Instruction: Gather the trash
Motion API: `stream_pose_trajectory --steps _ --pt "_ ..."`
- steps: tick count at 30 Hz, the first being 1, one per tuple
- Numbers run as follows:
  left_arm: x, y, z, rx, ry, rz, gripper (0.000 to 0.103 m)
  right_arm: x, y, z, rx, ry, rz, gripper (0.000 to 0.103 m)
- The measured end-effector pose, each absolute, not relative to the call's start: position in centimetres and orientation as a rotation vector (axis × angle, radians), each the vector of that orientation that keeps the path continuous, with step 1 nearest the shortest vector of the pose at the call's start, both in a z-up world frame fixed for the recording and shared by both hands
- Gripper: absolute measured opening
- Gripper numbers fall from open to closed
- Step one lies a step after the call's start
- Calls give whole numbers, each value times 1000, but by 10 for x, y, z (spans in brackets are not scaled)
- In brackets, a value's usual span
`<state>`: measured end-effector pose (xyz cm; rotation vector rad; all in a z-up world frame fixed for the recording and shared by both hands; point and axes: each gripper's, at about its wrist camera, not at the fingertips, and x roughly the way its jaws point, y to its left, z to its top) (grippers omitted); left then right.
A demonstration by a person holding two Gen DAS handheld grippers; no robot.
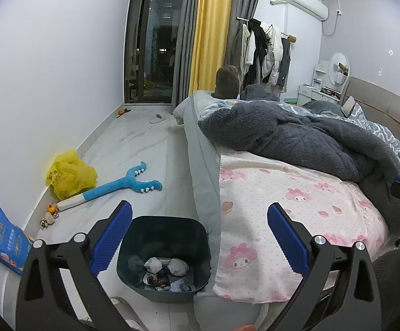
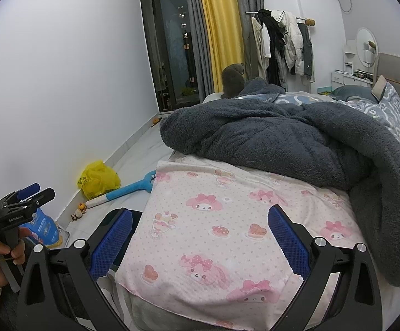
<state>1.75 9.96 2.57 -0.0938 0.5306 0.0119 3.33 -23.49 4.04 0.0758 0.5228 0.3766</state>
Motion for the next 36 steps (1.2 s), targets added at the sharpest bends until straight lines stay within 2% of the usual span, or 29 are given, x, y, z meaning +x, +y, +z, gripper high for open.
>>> stream_pose_trajectory --steps 36 --pt "17 98 23 -92 538 10 100 34 -233 39 74 529 378 100"
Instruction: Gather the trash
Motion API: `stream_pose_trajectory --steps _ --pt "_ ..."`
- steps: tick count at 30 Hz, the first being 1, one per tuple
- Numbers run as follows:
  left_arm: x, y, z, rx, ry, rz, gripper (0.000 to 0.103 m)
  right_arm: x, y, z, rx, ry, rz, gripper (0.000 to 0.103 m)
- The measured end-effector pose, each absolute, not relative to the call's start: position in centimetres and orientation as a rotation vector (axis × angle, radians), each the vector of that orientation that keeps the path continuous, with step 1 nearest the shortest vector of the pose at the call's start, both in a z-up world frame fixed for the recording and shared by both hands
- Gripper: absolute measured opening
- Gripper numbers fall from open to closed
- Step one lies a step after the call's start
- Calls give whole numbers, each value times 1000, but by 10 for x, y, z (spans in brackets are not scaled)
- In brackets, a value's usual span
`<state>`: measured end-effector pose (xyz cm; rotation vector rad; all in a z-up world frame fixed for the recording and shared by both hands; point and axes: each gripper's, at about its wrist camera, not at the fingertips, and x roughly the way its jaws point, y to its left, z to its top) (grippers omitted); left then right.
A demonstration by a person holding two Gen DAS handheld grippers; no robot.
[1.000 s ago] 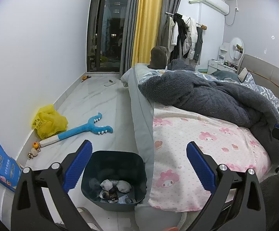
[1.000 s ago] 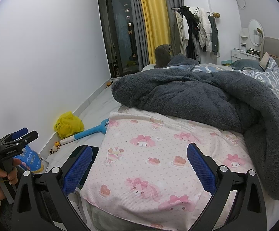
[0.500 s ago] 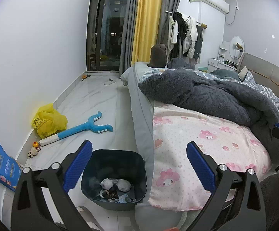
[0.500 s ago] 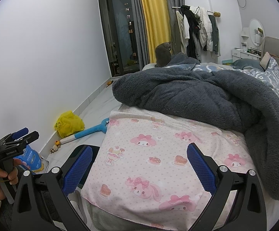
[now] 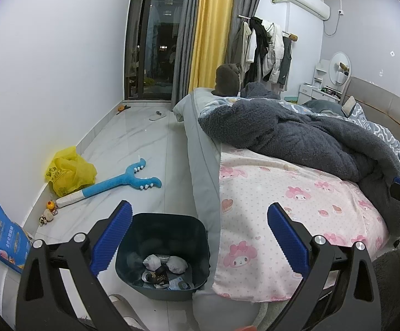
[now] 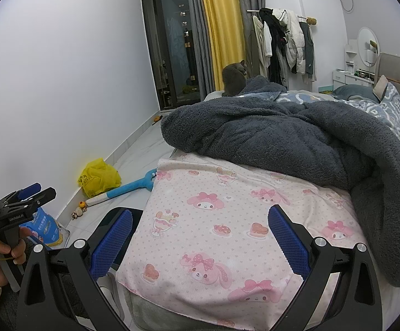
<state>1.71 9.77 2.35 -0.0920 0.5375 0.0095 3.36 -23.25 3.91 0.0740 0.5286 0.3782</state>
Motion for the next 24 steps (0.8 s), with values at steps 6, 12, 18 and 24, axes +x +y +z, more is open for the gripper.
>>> stream_pose_trajectory --steps 6,12,18,24 --pt "18 99 24 -94 537 9 100 33 -232 39 74 529 379 100" --pt "18 100 25 -94 538 10 100 33 -232 39 74 530 378 100" --pt "18 99 22 -95 541 15 100 34 -232 40 74 530 378 100" --pt "18 99 23 -93 540 17 100 34 -232 40 73 530 378 100"
